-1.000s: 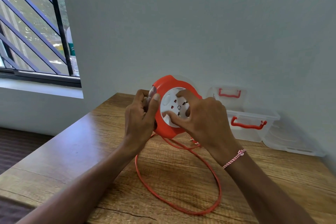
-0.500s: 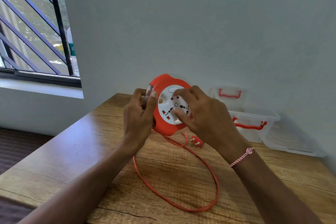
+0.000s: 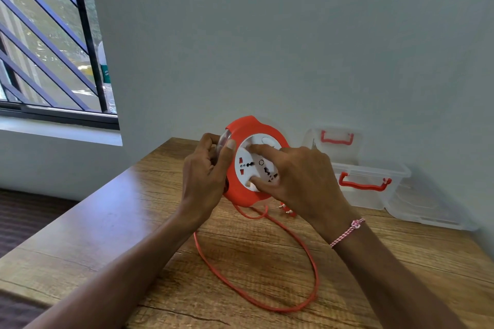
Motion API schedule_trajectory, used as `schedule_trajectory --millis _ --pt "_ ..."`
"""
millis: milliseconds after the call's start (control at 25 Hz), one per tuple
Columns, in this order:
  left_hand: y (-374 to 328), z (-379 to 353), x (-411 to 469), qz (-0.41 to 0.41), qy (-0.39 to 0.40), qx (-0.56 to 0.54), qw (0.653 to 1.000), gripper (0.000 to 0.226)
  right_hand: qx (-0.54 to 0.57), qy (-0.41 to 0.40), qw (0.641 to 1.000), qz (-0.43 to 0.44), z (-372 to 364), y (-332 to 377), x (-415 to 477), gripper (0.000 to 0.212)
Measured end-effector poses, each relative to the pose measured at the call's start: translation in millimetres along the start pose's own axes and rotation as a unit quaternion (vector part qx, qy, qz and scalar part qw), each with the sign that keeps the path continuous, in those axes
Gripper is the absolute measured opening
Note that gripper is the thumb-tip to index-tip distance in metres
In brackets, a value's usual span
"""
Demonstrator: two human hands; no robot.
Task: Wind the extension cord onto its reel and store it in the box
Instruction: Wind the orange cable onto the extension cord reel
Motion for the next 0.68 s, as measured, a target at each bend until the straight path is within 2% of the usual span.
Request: schedule_trajectory --millis 80,160,200,240,280,320,360,400,440,480,520,560,680 --pt "-3.2 -1.1 -2.7 -0.013 -0.006 0.010 1.000 0.051 0.042 -0.008 0.995 -0.087 -2.2 -9.3 0.0 0.069" --pt "-5.9 -2.2 -4.9 -0.023 -0.008 0.012 1.000 0.046 0.128 -0.041 0.971 -0.200 -6.5 -20.8 -4.0 0.066" --pt "-7.3 -2.3 -5.5 -0.027 -0.009 0.014 0.999 0.044 0.209 -0.056 0.937 -0.274 -12.4 -29.3 -8.7 0.061" --pt "-8.4 -2.1 -5.8 -0.030 -0.011 0.018 0.999 0.043 0.310 -0.069 0.882 -0.347 -21.2 -37.1 -14.9 0.057" --pt "-8.8 -1.5 -5.8 -0.031 -0.016 0.025 0.999 0.044 0.392 -0.080 0.824 -0.401 -29.5 -41.0 -20.1 0.056" --pt "-8.7 -0.9 -5.1 -0.029 -0.020 0.032 0.999 0.046 0.429 -0.086 0.795 -0.421 -32.5 -41.0 -21.7 0.056" --pt "-8.2 -0.2 -4.0 -0.026 -0.023 0.035 0.999 0.046 0.411 -0.091 0.812 -0.405 -28.2 -40.3 -20.0 0.055" --pt "-7.9 0.8 -2.6 -0.022 -0.027 0.032 0.999 0.044 0.342 -0.098 0.863 -0.359 -18.0 -38.7 -16.0 0.054" --pt "-7.5 2.7 -0.9 -0.019 -0.032 0.027 0.999 0.038 0.244 -0.102 0.920 -0.290 -5.9 -33.6 -10.6 0.052" --pt "-6.6 5.6 0.8 -0.018 -0.040 0.023 0.999 0.031 0.153 -0.104 0.961 -0.203 3.6 -24.6 -5.3 0.051" --pt "-5.8 8.4 2.4 -0.017 -0.048 0.022 0.998 0.027 0.093 -0.094 0.984 -0.117 7.2 -14.8 -1.5 0.051" --pt "-4.9 10.6 3.7 -0.015 -0.051 0.021 0.998 0.026 0.056 -0.062 0.995 -0.059 5.6 -8.3 1.1 0.051" --pt "-1.3 11.3 5.4 -0.013 -0.040 0.014 0.999 0.026 -0.020 0.039 0.999 -0.006 -4.0 -3.4 4.4 0.056"
Point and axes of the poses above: each hand's wrist, its own x-axis towards the middle knuckle, its own z-axis out of the back of the hand, y = z × x, the point moved 8 cm from there along x, towards the middle knuckle, and after that the axes turned 14 degrees about x, right-handed, at the moved point
